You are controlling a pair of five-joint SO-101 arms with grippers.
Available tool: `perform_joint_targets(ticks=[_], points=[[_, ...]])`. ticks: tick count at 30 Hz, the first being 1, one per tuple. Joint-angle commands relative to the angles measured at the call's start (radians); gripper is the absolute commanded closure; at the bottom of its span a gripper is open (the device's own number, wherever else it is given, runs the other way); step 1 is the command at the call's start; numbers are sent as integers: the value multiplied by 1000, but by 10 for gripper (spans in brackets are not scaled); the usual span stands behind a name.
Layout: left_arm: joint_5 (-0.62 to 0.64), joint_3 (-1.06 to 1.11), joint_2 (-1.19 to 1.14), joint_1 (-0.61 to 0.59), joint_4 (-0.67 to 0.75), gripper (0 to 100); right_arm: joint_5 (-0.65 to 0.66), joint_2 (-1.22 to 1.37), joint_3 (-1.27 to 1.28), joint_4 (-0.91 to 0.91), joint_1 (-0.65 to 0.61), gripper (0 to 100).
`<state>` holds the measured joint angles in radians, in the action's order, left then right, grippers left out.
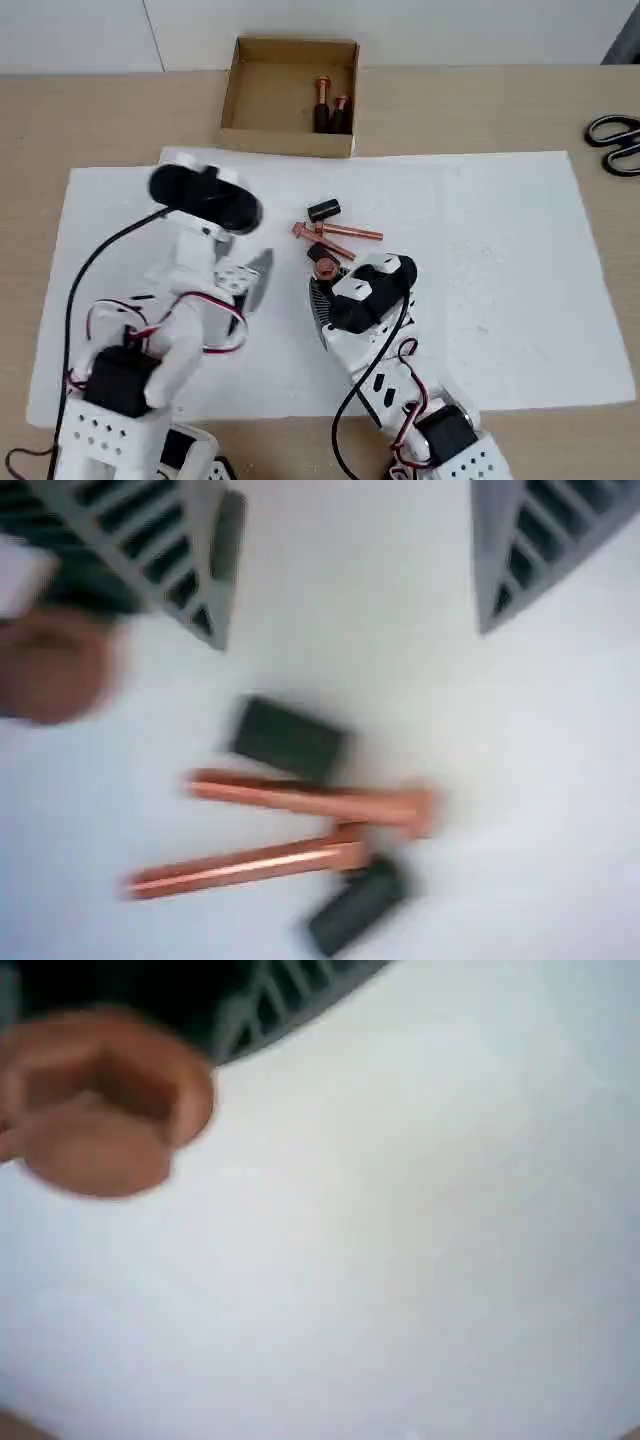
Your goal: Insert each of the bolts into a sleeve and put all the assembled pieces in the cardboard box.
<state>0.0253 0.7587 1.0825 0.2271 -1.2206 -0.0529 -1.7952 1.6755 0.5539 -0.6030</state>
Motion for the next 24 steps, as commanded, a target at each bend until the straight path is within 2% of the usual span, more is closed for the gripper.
perform_joint_targets(ticks=[1, 6, 8, 10, 15, 20, 24], points=[[-110, 8, 12, -150, -2, 844, -5, -2, 8, -19, 12, 995], [-150, 137, 12, -292, 0, 844, 0, -5, 5, 21, 139, 995], [-150, 173, 12, -324, 0, 844, 44, -5, -21, 24, 176, 995], [-150, 194, 12, -341, 0, 844, 92, -4, -89, 58, 196, 995], [-150, 220, 12, -342, 0, 846, 104, 27, -287, 114, 199, 995], [-149, 220, 12, -342, 0, 847, 150, 289, -474, 74, 202, 995], [-149, 220, 12, -345, -5, 847, 149, 618, -655, -102, 229, 995]])
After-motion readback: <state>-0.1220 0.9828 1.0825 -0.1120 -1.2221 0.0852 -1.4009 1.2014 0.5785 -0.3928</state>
